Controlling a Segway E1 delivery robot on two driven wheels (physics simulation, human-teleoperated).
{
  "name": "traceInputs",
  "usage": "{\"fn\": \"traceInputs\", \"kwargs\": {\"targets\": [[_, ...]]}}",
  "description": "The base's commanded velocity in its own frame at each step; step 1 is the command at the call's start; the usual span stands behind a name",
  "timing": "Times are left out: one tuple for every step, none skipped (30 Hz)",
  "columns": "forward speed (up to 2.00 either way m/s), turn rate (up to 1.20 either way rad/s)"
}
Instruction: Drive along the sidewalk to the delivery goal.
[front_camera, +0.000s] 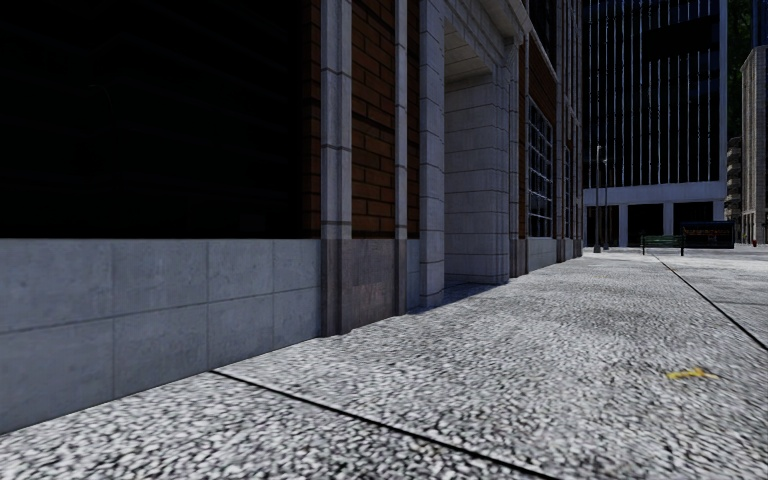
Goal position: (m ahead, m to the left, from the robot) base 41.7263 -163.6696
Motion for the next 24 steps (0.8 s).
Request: {"fn": "traceInputs", "kwargs": {"targets": [[0.00,0.00],[0.00,0.00],[0.00,0.00],[0.00,0.00],[0.00,0.00],[0.00,0.00],[0.00,0.00],[0.00,0.00],[0.00,0.00],[0.00,0.00],[0.00,0.00],[0.00,0.00],[0.00,0.00],[0.00,0.00],[0.00,0.00],[0.00,0.00],[0.00,0.00],[0.00,0.00],[0.00,0.00],[0.00,0.00],[0.00,0.00],[0.00,0.00],[0.00,0.00],[0.00,0.00]]}}
